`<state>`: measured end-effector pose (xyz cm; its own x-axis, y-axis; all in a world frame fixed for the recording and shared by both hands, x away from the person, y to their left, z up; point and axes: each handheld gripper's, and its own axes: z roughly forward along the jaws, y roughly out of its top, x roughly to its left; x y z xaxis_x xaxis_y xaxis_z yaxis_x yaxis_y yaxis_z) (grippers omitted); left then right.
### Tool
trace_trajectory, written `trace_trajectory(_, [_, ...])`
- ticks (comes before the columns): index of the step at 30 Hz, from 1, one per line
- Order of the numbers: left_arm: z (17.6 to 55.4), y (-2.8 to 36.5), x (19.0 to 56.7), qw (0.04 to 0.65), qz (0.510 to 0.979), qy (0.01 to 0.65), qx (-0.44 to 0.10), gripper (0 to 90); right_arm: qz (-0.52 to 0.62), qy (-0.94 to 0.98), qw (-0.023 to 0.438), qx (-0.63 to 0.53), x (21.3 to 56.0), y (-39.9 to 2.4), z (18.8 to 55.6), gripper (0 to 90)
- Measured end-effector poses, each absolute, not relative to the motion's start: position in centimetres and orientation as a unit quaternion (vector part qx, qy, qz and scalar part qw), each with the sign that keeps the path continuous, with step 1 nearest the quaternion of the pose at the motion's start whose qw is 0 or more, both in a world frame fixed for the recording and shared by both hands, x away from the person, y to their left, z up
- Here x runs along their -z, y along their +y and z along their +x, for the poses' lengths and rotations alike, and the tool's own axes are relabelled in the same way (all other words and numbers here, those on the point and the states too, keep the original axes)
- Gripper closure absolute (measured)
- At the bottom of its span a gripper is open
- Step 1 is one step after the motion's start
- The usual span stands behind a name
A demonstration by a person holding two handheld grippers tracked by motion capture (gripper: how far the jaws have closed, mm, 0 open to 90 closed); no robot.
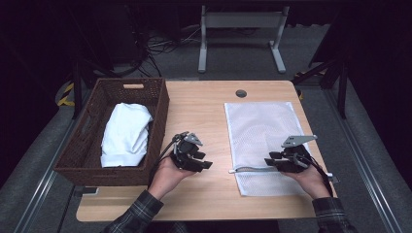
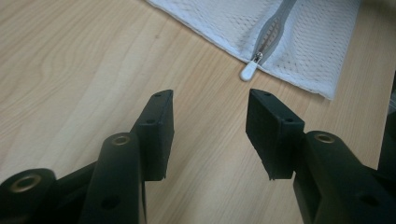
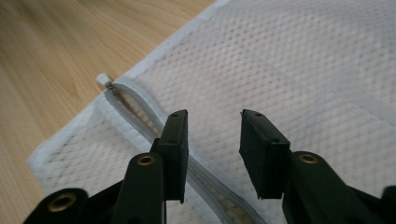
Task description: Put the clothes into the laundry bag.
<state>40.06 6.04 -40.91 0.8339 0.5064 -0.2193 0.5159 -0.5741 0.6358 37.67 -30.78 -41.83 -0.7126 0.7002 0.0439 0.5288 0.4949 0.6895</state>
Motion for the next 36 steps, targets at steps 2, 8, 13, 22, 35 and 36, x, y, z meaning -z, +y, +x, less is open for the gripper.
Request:
trace_trajectory(2, [40.2, 6.4, 40.3, 0.363, 0.884, 0.293, 0.002, 47.0, 0.351, 0.860, 0.118, -0.350, 41.9, -30.1, 37.6, 59.2])
trace_trajectory(8, [40.0, 6.9, 38.9, 0.359, 0.884, 0.301, -0.013, 38.4, 0.338, 0.868, 0.113, -0.345, 42.3, -29.0, 37.4, 48.2])
trace_trajectory(13, [40.1, 7.4, 38.1, 0.357, 0.882, 0.306, -0.027, 35.9, 0.335, 0.870, 0.112, -0.343, 42.5, -28.6, 37.5, 42.2])
trace_trajectory(22, [41.0, 9.9, 35.5, 0.369, 0.873, 0.316, -0.049, 33.6, 0.336, 0.869, 0.115, -0.345, 42.8, -28.5, 37.4, 33.1])
trace_trajectory(35, [42.5, 14.6, 33.7, 0.372, 0.857, 0.348, -0.078, 25.7, 0.336, 0.870, 0.123, -0.339, 42.9, -28.4, 37.5, 29.3])
trace_trajectory(36, [42.5, 14.9, 33.6, 0.372, 0.856, 0.350, -0.081, 25.2, 0.336, 0.870, 0.124, -0.339, 42.9, -28.4, 37.5, 29.0])
